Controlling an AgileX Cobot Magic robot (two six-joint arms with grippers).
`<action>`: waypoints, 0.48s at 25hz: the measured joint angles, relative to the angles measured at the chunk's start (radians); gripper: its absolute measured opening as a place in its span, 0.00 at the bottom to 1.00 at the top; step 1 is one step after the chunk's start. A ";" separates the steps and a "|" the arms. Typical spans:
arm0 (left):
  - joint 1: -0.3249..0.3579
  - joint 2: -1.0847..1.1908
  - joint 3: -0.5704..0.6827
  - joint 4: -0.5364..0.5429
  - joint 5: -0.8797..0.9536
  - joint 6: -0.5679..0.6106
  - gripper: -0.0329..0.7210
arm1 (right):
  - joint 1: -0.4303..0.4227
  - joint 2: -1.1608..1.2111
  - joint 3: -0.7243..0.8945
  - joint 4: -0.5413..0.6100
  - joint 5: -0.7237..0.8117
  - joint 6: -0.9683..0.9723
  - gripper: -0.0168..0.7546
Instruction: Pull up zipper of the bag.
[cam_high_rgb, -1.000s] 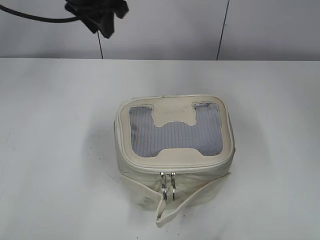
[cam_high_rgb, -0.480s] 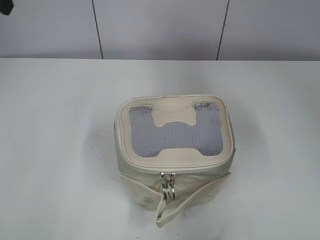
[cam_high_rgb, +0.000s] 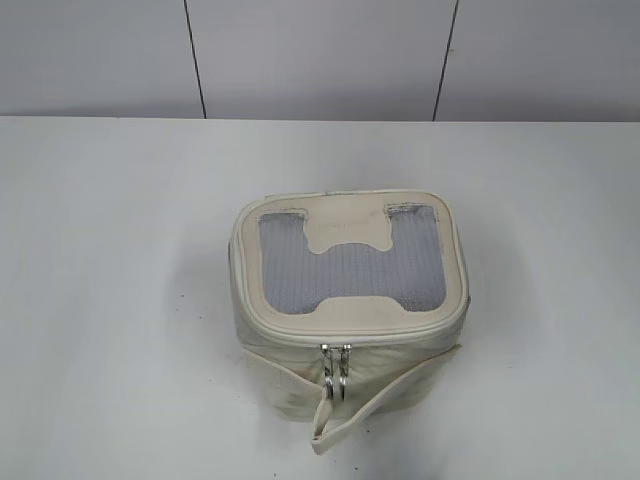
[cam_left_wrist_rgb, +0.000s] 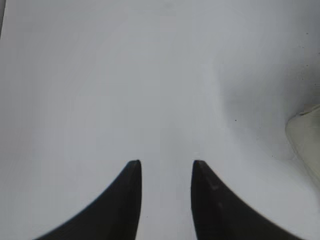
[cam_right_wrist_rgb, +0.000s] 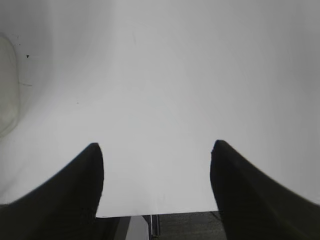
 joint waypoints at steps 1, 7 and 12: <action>0.000 -0.061 0.063 -0.004 -0.027 -0.001 0.40 | 0.000 -0.047 0.022 -0.004 0.002 0.000 0.70; 0.000 -0.423 0.398 -0.011 -0.157 -0.004 0.40 | 0.000 -0.330 0.177 -0.027 0.011 -0.001 0.70; 0.000 -0.683 0.559 -0.014 -0.162 0.027 0.40 | 0.000 -0.558 0.277 -0.027 0.015 -0.005 0.70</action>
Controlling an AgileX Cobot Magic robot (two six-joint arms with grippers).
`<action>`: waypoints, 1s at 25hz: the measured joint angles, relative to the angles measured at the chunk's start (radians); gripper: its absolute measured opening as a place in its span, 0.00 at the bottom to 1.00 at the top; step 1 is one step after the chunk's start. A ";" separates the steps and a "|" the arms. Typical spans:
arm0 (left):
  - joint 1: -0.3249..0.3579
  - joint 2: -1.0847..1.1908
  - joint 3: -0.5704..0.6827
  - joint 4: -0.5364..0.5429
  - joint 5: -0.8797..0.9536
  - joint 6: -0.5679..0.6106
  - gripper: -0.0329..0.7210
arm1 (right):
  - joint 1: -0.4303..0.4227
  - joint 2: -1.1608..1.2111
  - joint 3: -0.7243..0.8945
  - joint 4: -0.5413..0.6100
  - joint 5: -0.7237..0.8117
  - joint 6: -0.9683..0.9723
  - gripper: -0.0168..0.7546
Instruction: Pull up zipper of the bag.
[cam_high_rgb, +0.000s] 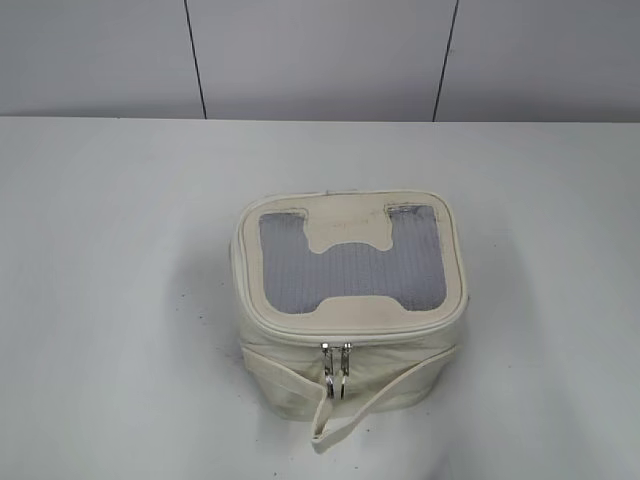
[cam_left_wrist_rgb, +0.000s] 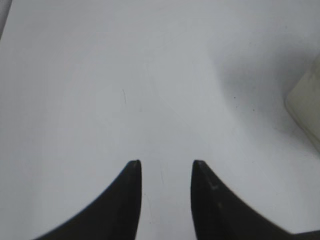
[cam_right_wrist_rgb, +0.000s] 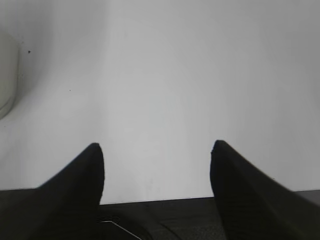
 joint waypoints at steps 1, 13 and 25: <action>0.000 -0.043 0.002 -0.002 -0.007 0.016 0.40 | 0.000 -0.042 0.015 0.000 0.009 -0.006 0.70; 0.000 -0.262 0.007 -0.112 -0.025 0.187 0.40 | 0.000 -0.286 0.034 0.063 0.021 -0.169 0.70; 0.000 -0.250 0.075 -0.174 -0.191 0.245 0.39 | 0.000 -0.287 0.034 0.077 0.021 -0.187 0.70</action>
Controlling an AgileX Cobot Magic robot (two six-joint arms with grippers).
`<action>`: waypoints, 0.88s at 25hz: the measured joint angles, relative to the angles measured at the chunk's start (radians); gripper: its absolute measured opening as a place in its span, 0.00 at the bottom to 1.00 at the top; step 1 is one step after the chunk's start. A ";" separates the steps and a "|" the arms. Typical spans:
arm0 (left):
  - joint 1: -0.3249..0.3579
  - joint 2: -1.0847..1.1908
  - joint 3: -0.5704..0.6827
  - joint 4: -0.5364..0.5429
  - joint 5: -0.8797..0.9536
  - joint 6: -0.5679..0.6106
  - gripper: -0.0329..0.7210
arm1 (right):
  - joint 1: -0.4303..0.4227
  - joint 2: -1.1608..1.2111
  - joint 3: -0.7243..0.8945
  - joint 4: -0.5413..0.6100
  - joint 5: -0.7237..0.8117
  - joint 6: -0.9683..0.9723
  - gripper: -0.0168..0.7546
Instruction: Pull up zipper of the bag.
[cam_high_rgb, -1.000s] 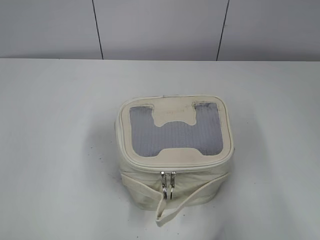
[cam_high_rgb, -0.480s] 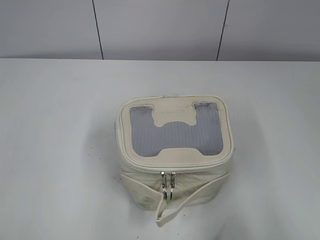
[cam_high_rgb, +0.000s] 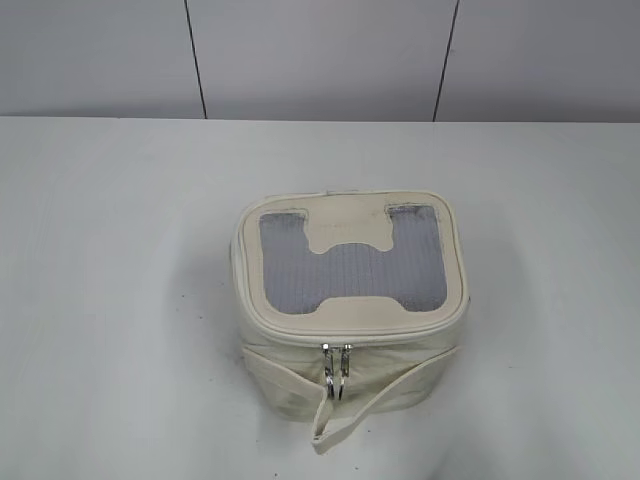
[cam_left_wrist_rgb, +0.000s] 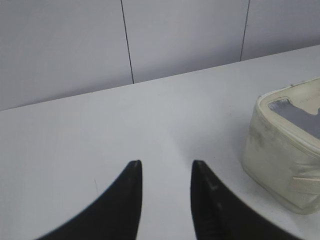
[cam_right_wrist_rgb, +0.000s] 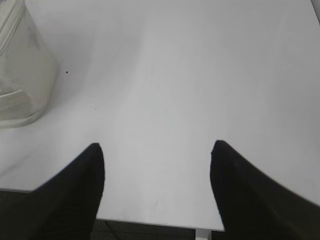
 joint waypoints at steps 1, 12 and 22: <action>0.000 0.004 -0.001 -0.004 0.004 0.001 0.39 | 0.000 0.000 0.000 0.000 0.000 0.000 0.70; 0.000 0.008 -0.049 -0.052 0.281 0.001 0.39 | 0.000 0.000 0.000 0.000 0.000 0.001 0.70; 0.000 0.007 -0.047 -0.048 0.286 0.001 0.38 | 0.000 0.000 0.000 0.000 0.000 0.001 0.70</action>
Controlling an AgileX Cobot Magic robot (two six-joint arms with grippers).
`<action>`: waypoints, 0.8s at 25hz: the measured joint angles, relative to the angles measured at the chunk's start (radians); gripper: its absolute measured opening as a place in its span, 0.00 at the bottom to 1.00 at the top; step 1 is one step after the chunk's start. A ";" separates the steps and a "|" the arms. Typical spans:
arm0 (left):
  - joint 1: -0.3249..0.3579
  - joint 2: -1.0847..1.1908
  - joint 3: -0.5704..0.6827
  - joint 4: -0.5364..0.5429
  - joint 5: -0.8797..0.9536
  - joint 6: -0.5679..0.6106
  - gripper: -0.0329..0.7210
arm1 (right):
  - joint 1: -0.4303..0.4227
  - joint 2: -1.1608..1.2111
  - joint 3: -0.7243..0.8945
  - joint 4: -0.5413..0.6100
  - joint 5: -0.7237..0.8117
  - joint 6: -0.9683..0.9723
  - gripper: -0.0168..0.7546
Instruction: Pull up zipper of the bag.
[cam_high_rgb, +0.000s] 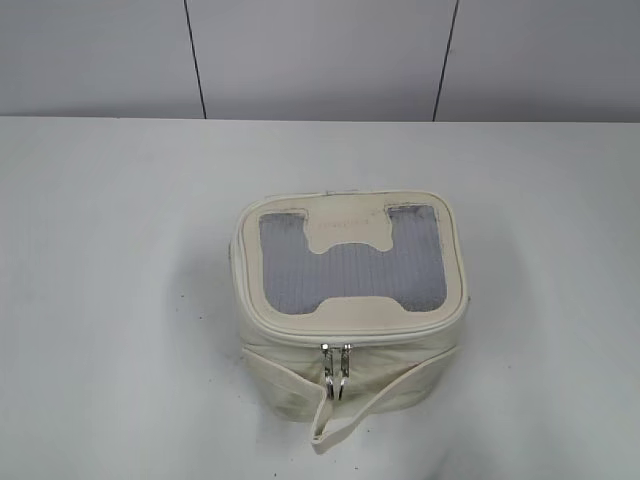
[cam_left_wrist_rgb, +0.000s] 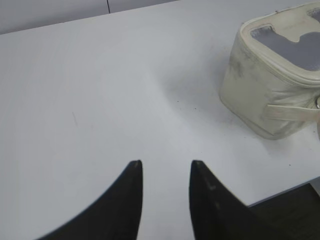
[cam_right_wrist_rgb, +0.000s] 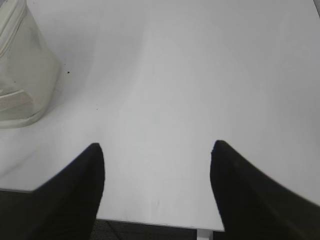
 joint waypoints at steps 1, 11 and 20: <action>0.000 0.000 0.000 0.000 0.000 0.000 0.37 | 0.000 0.000 0.000 0.000 0.000 0.000 0.70; 0.028 0.000 0.000 0.000 0.001 0.000 0.37 | -0.050 0.000 0.000 0.000 0.000 0.000 0.70; 0.257 -0.083 0.001 0.001 0.004 0.000 0.37 | -0.054 -0.111 0.001 0.006 0.000 0.000 0.70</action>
